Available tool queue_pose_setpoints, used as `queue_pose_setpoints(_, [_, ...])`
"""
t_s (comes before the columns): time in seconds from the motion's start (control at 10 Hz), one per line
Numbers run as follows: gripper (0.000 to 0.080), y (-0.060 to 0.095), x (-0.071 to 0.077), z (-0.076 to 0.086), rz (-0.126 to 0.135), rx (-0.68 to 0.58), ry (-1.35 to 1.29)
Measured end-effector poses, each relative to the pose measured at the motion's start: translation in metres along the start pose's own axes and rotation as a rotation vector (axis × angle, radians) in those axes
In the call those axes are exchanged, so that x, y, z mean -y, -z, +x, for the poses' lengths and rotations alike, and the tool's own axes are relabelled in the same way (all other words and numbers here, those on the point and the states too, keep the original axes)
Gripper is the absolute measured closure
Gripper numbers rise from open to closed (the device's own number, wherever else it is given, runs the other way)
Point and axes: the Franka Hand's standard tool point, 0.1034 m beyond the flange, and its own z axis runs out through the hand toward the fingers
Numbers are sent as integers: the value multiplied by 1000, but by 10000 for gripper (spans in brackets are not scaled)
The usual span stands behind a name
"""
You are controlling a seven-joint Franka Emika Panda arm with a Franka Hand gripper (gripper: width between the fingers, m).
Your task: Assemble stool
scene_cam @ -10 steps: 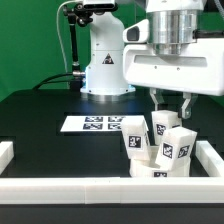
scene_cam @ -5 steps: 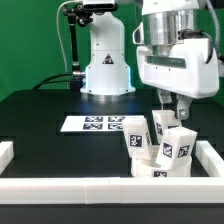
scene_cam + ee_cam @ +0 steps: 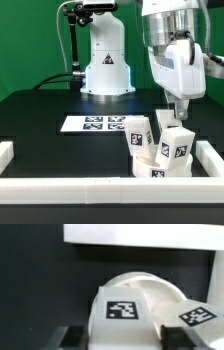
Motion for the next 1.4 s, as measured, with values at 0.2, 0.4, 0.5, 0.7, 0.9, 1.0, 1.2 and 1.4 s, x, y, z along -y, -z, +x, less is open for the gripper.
queue_pose_setpoints(0.2, [172, 13, 4, 0, 20, 6, 55])
queue_pose_setpoints(0.4, [156, 22, 7, -3, 24, 16, 79])
queue_pose_setpoints(0.5, [151, 20, 6, -3, 21, 14, 94])
queue_pose_setpoints(0.7, [150, 19, 6, -2, 17, 8, 280])
queue_pose_setpoints(0.9, [150, 21, 12, -4, 3, -27, 569])
queue_pose_setpoints(1.0, [150, 21, 12, -6, -2, -33, 698])
queue_pose_setpoints(1.2, [150, 21, 11, -11, -11, -41, 896])
queue_pose_setpoints(1.4, [150, 20, 11, -8, -16, -41, 1034])
